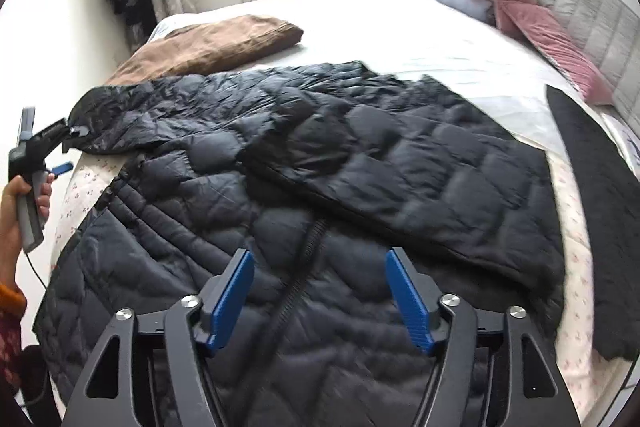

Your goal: Fold large clothes

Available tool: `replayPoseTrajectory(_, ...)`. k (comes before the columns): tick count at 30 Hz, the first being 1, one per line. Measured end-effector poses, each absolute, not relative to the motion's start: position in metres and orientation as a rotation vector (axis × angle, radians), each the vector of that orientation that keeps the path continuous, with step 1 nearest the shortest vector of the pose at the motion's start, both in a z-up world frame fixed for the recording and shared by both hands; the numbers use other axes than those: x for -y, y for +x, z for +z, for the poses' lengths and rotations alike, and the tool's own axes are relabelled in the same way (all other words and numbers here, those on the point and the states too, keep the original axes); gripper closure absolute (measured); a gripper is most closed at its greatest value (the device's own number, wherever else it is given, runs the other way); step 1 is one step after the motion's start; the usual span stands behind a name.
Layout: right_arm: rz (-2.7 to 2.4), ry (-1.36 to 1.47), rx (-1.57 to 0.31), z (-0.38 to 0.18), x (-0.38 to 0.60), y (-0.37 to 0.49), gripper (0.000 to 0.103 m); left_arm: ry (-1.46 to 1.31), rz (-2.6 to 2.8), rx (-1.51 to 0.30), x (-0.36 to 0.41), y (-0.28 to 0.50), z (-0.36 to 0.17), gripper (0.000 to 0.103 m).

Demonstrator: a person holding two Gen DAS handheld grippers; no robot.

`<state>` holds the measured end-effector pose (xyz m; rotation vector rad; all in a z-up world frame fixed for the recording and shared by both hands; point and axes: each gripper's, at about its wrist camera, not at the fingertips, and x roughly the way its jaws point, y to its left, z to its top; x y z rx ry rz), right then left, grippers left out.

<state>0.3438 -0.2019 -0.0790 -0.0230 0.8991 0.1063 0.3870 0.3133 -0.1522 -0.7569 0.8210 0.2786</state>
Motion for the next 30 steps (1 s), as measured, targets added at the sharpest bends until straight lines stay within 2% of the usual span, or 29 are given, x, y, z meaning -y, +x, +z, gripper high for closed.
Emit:
replayPoseTrajectory(4,0.072,0.071,-0.882,-0.080,0.226,0.340,0.030,-0.840,0.248,-0.749,-0.346,0.394,-0.155,0.011)
replayPoseTrajectory(5,0.066,0.092,-0.879,-0.081,0.231,0.340,0.030,-0.858,0.247,-0.738,-0.351,0.394,-0.156,0.018)
replayPoseTrajectory(7,0.052,0.129,-0.871,-0.082,0.240,0.342,0.030,-0.898,0.234,-0.731,-0.360,0.397,-0.157,0.042)
replayPoseTrajectory(8,0.047,0.148,-0.865,-0.083,0.246,0.343,0.030,-0.916,0.225,-0.735,-0.363,0.399,-0.156,0.062)
replayPoseTrajectory(9,0.044,0.165,-0.860,-0.085,0.251,0.343,0.030,-0.918,0.221,-0.734,-0.364,0.400,-0.154,0.075)
replayPoseTrajectory(11,0.037,0.195,-0.851,-0.088,0.261,0.342,0.030,-0.877,0.211,-0.704,-0.359,0.400,-0.140,0.093)
replayPoseTrajectory(16,0.018,0.279,-0.842,-0.095,0.288,0.336,0.030,-0.698,0.182,-0.575,-0.323,0.400,-0.082,0.097)
replayPoseTrajectory(22,-0.053,0.293,-0.813,-0.089,0.316,0.328,0.030,-0.442,-0.007,-0.472,-0.224,0.421,0.007,0.097)
replayPoseTrajectory(30,-0.082,0.350,-0.778,-0.084,0.343,0.318,0.029,-0.256,-0.238,-0.473,-0.082,0.444,0.053,0.097)
